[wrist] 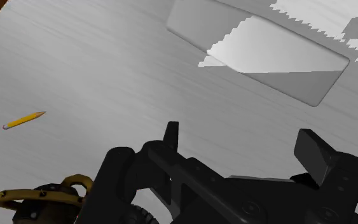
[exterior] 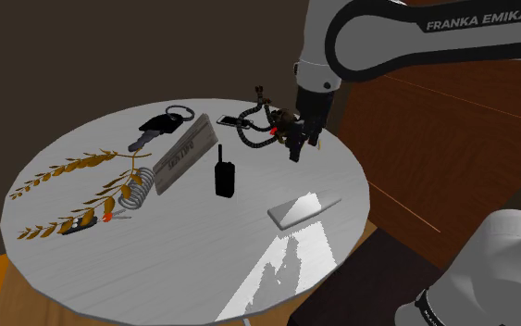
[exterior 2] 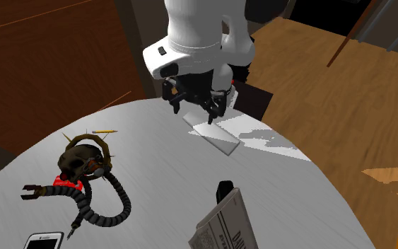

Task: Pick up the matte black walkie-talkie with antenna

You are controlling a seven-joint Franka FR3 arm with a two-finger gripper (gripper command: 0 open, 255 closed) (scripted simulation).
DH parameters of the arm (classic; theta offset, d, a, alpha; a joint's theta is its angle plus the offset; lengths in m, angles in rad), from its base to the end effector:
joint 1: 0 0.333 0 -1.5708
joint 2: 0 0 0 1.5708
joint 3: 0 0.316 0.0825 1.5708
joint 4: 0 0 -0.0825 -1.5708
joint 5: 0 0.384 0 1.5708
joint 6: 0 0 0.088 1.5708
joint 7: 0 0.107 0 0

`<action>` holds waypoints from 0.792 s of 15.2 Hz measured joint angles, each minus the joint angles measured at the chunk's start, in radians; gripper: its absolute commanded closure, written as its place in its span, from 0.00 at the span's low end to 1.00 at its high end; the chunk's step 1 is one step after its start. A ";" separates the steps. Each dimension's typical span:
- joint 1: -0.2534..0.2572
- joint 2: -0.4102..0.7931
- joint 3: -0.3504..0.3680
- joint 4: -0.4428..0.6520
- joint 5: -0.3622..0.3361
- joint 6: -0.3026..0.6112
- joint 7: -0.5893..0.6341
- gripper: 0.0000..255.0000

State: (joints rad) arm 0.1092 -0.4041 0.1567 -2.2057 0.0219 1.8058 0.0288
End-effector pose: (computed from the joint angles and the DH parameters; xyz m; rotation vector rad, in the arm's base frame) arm 0.4162 0.1228 0.5394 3.0832 0.3398 0.0086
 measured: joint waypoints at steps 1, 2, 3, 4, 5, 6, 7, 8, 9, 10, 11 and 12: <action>0.006 0.031 0.009 0.025 0.005 0.007 0.005 0.00; 0.014 0.059 0.021 0.048 0.011 0.013 0.014 0.00; 0.018 0.095 0.029 0.075 0.013 0.022 0.017 0.00; 0.023 0.119 0.036 0.094 0.017 0.029 0.019 0.00; 0.029 0.155 0.045 0.129 0.019 0.031 0.025 0.00; 0.036 0.187 0.055 0.154 0.021 0.038 0.032 0.00; 0.041 0.224 0.064 0.190 0.020 0.042 0.037 0.00; 0.048 0.256 0.073 0.218 0.021 0.046 0.044 0.00; 0.053 0.284 0.081 0.241 0.021 0.052 0.047 0.00; 0.060 0.320 0.090 0.278 0.019 0.053 0.054 0.00; 0.068 0.354 0.100 0.310 0.017 0.056 0.064 0.00; 0.076 0.384 0.109 0.345 0.015 0.052 0.071 0.00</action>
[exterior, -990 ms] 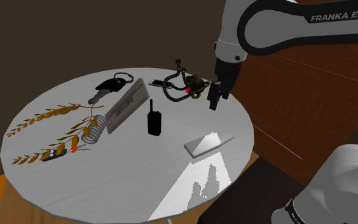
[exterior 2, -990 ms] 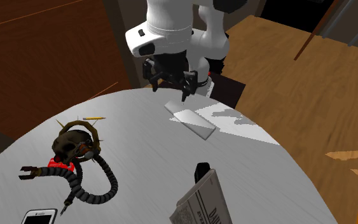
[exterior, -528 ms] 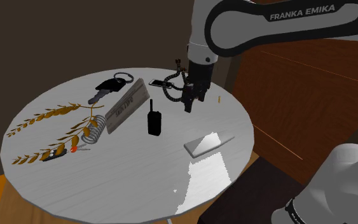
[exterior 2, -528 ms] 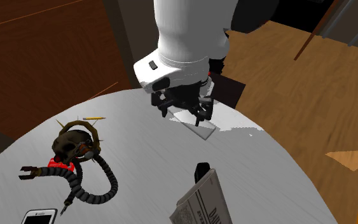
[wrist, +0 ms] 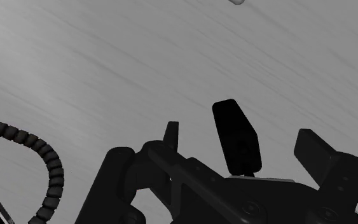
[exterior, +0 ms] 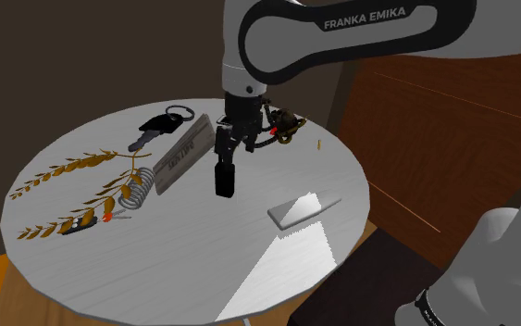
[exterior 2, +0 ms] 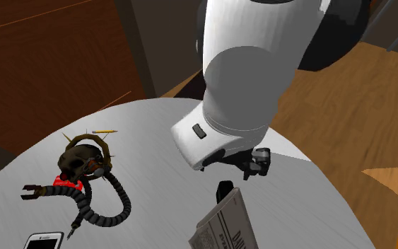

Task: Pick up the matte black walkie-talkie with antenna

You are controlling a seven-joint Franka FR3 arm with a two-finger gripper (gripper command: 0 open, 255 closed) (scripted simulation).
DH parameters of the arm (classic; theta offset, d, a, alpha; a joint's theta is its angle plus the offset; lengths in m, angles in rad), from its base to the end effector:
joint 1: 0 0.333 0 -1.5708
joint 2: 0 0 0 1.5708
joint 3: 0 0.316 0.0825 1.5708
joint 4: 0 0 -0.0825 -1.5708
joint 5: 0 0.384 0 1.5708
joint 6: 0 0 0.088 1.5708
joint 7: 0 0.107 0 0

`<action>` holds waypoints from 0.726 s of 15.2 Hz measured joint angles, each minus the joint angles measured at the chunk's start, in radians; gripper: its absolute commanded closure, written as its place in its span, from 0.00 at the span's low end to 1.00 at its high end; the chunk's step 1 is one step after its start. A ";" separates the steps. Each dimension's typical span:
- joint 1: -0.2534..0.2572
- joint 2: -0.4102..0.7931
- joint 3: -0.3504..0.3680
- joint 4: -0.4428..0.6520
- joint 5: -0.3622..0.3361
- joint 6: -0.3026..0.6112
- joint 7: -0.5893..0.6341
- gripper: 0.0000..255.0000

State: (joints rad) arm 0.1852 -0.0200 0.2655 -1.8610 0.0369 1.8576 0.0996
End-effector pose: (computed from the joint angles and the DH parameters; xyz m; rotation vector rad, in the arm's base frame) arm 0.5008 0.2466 0.5217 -3.0631 -0.5273 -0.0111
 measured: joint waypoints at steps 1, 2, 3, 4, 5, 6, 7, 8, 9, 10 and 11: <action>0.005 0.021 0.006 0.023 -0.001 -0.001 0.003 0.00; 0.009 0.038 0.009 0.033 -0.003 0.007 0.005 0.00; 0.011 0.047 0.011 0.030 -0.004 0.019 0.007 0.00; 0.012 0.054 0.012 0.026 -0.005 0.029 0.008 0.00; 0.012 0.058 0.012 0.022 -0.006 0.039 0.007 0.00; 0.012 0.059 0.012 0.008 -0.006 0.052 0.007 0.00; 0.013 0.061 0.013 -0.003 -0.006 0.066 0.008 0.00; 0.013 0.063 0.013 -0.012 -0.007 0.076 0.008 0.00; 0.013 0.067 0.013 -0.019 -0.008 0.088 0.008 0.00; 0.013 0.069 0.012 -0.023 -0.008 0.094 0.007 1.00; 0.013 0.070 0.012 -0.025 -0.008 0.097 0.007 1.00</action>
